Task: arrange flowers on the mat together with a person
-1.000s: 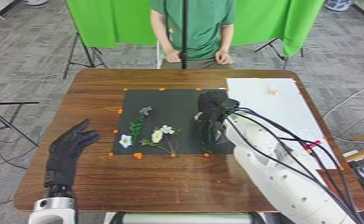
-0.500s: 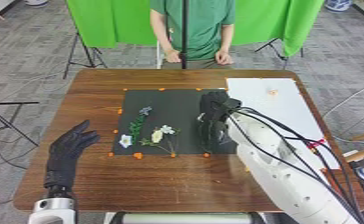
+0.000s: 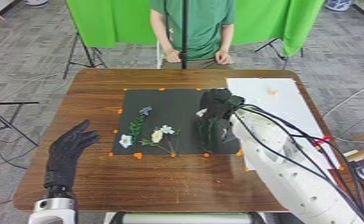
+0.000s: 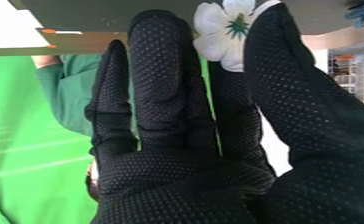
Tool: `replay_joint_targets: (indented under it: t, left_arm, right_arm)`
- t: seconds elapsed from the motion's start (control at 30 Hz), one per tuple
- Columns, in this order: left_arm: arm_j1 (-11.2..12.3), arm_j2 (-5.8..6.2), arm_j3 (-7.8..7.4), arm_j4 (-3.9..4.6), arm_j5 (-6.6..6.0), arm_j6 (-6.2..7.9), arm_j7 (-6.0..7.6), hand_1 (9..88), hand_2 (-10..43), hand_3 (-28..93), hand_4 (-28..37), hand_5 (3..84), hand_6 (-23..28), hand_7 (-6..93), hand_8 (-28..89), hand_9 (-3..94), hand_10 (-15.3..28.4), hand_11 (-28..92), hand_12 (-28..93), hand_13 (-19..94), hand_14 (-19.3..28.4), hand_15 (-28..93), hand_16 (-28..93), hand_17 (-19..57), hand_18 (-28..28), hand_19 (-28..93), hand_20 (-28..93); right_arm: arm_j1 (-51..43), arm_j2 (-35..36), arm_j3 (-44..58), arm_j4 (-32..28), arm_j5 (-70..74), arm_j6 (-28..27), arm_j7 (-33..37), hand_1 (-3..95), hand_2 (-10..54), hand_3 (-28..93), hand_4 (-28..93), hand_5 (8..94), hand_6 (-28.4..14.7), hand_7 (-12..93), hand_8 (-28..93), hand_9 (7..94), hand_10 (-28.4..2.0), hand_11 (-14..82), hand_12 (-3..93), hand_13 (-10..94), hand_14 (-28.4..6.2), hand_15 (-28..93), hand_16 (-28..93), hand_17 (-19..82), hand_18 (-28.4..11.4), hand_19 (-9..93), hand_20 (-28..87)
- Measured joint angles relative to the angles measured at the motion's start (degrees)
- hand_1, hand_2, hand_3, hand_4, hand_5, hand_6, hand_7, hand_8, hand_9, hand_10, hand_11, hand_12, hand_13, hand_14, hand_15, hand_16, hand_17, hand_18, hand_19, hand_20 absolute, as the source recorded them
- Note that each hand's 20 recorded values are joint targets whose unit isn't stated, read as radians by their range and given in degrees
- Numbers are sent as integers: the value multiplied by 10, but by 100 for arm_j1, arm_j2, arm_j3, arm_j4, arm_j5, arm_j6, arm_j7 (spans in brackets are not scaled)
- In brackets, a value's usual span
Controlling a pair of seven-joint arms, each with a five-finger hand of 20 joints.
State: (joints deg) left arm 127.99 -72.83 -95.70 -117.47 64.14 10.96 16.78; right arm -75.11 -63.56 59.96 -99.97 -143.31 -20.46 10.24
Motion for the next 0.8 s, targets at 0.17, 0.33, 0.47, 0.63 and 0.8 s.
replay_joint_targets:
  t: [0.17,0.33,0.47,0.63,0.8]
  left_arm:
    - [0,0,0,0,0,-1,0,228,-26,715,-237,480,33,106,-58,515,145,179,134,459,176,210,-26,154,134,147,211]
    - [-1,4,0,0,2,-1,-2,228,-26,714,-238,480,34,105,-59,515,145,178,134,457,176,209,-26,153,134,147,210]
    - [-1,4,1,0,2,0,-4,228,-26,713,-238,480,33,106,-59,515,145,179,134,458,175,209,-26,153,134,147,211]
    - [-1,4,1,0,3,0,-7,227,-26,714,-237,480,33,106,-59,515,145,178,134,458,175,209,-26,153,134,147,210]
    - [1,4,1,0,3,0,-8,227,-26,714,-237,480,34,105,-58,516,145,179,134,458,176,209,-26,153,134,147,210]
  right_arm:
    - [-22,35,32,-29,14,-134,-17,452,-95,719,-276,633,43,158,-123,623,-142,134,218,654,-111,562,307,222,-207,578,467]
    - [-75,55,64,-56,56,-160,-17,431,-95,717,-273,650,30,150,-124,606,-142,115,208,650,-117,560,307,222,-209,577,467]
    - [-97,66,64,-56,94,-132,-17,419,-95,707,-265,672,8,142,-121,594,-137,97,195,649,-119,558,305,222,-209,576,466]
    - [-111,83,45,-52,155,30,6,407,-95,697,-241,655,-4,134,-112,580,-139,85,188,647,-124,551,303,223,-210,578,465]
    - [-133,90,51,-63,235,200,13,398,-95,697,-235,612,2,141,-108,557,-145,81,193,620,-133,520,287,218,-211,572,459]
